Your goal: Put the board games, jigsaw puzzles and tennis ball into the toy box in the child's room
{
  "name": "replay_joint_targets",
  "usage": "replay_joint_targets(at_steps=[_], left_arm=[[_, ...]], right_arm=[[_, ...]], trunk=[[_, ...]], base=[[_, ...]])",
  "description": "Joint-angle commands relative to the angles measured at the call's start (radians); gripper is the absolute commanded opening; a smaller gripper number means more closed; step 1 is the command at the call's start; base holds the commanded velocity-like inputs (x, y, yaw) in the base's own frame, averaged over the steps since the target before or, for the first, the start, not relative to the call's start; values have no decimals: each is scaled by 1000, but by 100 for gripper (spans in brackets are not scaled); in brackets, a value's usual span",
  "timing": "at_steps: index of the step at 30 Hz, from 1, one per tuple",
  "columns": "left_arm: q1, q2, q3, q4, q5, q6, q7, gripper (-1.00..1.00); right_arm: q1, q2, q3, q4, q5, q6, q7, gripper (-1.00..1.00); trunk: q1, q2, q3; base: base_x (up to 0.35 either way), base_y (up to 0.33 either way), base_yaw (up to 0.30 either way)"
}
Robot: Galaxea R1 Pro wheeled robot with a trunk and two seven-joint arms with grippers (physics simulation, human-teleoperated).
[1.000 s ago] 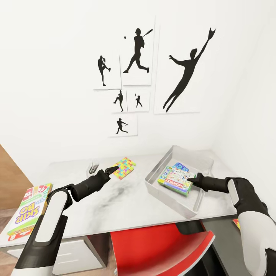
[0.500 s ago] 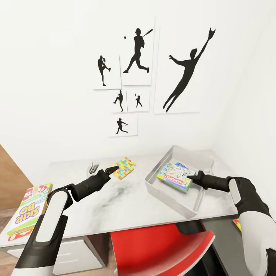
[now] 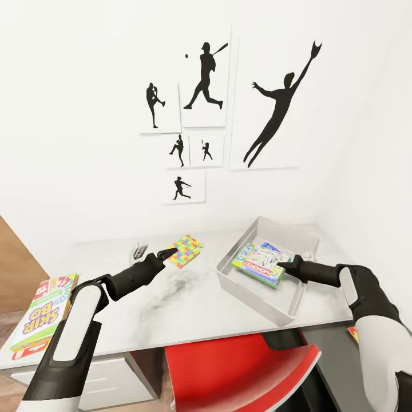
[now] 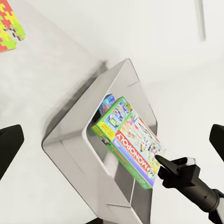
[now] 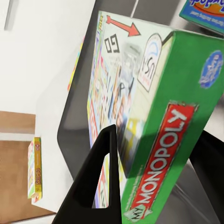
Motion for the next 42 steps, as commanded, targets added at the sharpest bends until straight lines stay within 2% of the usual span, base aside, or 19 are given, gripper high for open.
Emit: replay_joint_targets(at_steps=[1,33,42], left_arm=[[-1,-1,2,-1,11,6,9,100],[-1,0,2,-1,11,6,9,100],[-1,-1,2,-1,11,6,9,100]], right_arm=[[-1,1,-1,1,-7,7,-2,-100],[3,4,3,31,-8,7,-4,-100],[5,5,4,32,-7,7,-5,-100]], trunk=[[0,-1,-2],[0,-1,-2],[0,-1,-8]], base=[[0,0,0],[0,0,0],[0,0,0]])
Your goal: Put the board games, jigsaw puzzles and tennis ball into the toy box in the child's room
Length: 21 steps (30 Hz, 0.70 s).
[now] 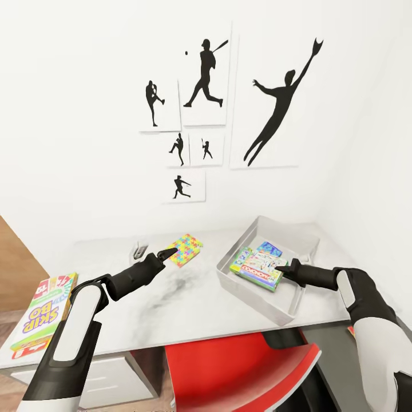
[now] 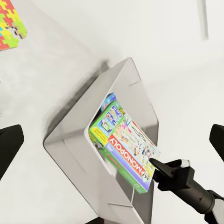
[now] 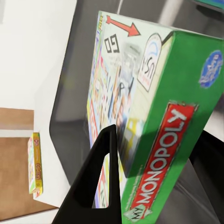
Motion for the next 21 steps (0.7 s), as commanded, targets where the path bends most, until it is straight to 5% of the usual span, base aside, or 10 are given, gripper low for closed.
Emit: replay_joint_targets(at_steps=[1,21], left_arm=[[-1,-1,2,-1,11,5,9,100],[-1,-2,2,-1,11,5,9,100]], right_arm=[[-1,0,-2,0,-7,7,-2,-100],[1,-6,-1,0,-7,7,-2,-100]], trunk=[[0,-1,-3],[0,-1,-16]], base=[[0,0,0],[0,0,0]])
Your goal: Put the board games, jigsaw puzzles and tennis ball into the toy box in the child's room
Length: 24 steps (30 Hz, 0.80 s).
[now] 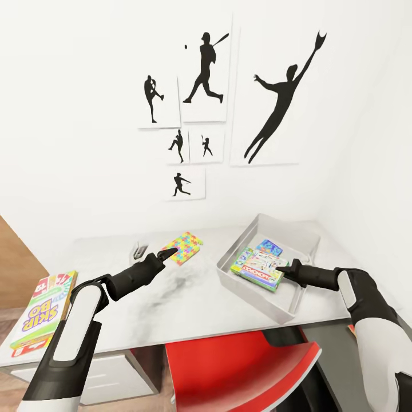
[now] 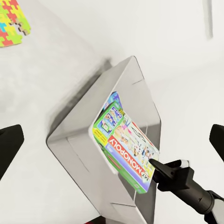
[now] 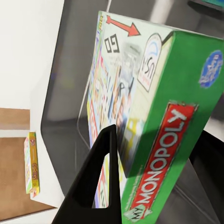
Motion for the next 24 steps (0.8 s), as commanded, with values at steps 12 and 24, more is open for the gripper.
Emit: replay_joint_targets(at_steps=[12,24], left_arm=[[-1,-1,2,-1,11,6,9,100],[-1,-1,2,-1,11,6,9,100]], right_arm=[[-1,5,-1,0,-7,8,-2,100],[-1,5,-1,0,-7,8,-3,100]], trunk=[[0,-1,-2],[0,-1,-2]], base=[[0,0,0],[0,0,0]])
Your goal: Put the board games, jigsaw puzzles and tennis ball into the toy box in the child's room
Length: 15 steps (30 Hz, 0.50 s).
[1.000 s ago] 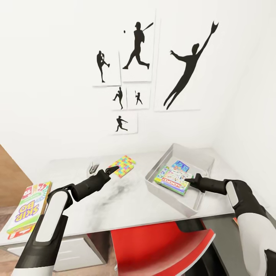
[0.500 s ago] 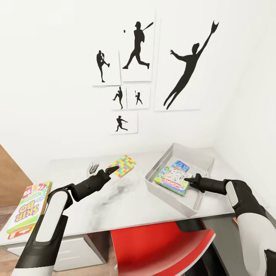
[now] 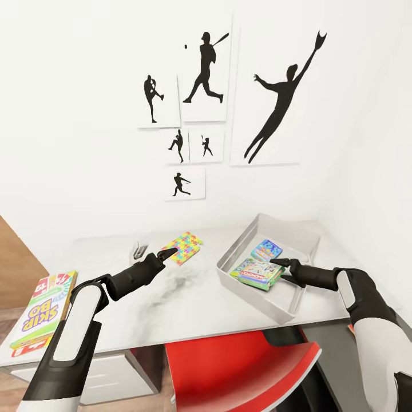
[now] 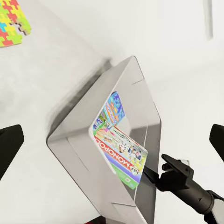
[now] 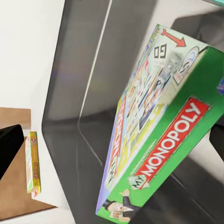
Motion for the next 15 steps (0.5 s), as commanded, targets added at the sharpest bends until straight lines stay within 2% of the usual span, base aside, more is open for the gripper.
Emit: replay_joint_targets(at_steps=[1,15], left_arm=[[-1,-1,2,-1,11,5,9,100],[-1,-1,2,-1,11,5,9,100]], right_arm=[[-1,0,-2,0,-5,7,-1,100],[-2,2,-2,0,-5,7,-2,100]], trunk=[[0,-1,-1],[0,-1,-1]], base=[[0,0,0],[0,0,0]])
